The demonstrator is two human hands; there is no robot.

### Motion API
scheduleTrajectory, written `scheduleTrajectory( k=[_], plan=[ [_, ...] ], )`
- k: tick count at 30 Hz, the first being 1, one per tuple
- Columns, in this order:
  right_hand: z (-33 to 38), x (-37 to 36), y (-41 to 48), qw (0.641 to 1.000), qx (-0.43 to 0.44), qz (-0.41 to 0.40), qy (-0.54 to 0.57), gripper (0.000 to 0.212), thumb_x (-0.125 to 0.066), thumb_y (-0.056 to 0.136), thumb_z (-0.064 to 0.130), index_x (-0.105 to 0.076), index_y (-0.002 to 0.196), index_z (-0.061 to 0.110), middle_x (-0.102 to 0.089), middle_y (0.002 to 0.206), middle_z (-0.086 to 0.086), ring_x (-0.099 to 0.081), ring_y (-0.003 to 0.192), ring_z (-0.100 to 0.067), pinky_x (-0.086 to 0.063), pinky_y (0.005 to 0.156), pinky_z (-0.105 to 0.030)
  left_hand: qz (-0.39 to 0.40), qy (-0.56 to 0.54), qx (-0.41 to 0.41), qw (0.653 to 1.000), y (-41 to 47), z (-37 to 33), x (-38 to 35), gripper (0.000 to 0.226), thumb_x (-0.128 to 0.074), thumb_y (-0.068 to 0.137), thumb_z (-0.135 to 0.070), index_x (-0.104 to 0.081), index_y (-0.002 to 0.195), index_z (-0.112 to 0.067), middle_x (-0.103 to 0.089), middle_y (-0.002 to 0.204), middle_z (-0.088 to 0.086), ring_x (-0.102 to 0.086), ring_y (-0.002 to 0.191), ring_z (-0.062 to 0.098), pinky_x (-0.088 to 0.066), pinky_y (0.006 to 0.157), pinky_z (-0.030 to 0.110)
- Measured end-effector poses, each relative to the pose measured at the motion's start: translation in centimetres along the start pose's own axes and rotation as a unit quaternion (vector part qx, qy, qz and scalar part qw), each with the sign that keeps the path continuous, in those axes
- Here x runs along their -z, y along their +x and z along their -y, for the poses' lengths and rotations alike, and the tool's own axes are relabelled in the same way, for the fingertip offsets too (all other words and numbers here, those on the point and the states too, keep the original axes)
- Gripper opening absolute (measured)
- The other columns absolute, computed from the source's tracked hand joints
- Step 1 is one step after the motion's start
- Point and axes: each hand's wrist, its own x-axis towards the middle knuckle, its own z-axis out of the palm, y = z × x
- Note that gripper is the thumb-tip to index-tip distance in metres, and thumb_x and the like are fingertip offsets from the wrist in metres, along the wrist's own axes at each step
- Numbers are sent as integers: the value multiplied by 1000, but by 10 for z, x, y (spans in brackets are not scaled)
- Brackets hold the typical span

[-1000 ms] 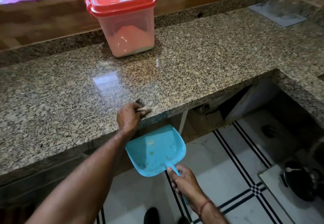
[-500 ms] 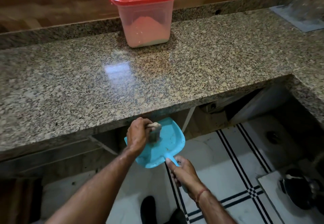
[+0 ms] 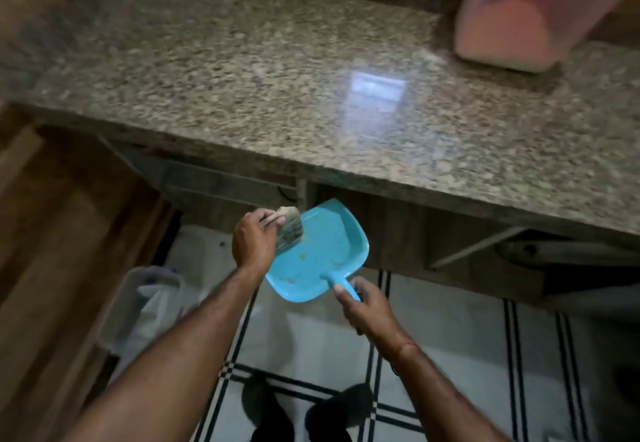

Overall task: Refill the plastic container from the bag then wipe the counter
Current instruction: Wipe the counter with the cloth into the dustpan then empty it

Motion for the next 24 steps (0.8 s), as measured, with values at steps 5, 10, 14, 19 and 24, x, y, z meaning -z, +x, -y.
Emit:
scheduleTrajectory(
  k=[5, 10, 14, 19, 24],
  plan=[
    [18, -93, 14, 993, 26, 93, -60, 35, -66, 97, 50, -56, 89, 18, -55, 69, 2, -47, 54, -3, -41, 50, -25, -122, -56, 106, 985, 7, 97, 109, 13, -72, 90, -23, -74, 99, -14, -74, 98, 9, -66, 90, 28, -43, 73, 31],
    [21, -194, 19, 979, 20, 172, -108, 39, -68, 92, 53, -59, 92, 16, -54, 64, 3, -46, 54, -9, -39, 47, -25, -219, -76, 196, 953, -4, 192, 203, 17, -74, 90, -15, -74, 102, -3, -75, 100, 21, -68, 94, 38, -42, 73, 35],
    [16, -267, 36, 962, 4, 229, -148, 36, -70, 96, 46, -61, 100, 11, -53, 64, 3, -45, 53, -9, -38, 47, -26, -246, -70, 248, 934, -18, 261, 238, 30, -73, 93, -20, -72, 115, 1, -73, 115, 23, -67, 107, 37, -47, 85, 38],
    [-13, -354, 80, 938, -23, 281, -203, 39, -73, 90, 51, -65, 100, 14, -52, 66, 4, -46, 54, -10, -38, 46, -27, -295, -106, 326, 892, -26, 353, 238, 28, -74, 91, -24, -74, 110, -4, -75, 109, 18, -69, 102, 35, -50, 83, 38],
    [-56, -437, 168, 909, -46, 288, -297, 22, -68, 99, 31, -56, 88, 18, -55, 68, -2, -47, 53, -11, -37, 41, -19, -322, -119, 372, 862, -5, 429, 214, 30, -73, 92, -29, -74, 112, -6, -75, 110, 15, -68, 103, 33, -43, 78, 31]
  ],
)
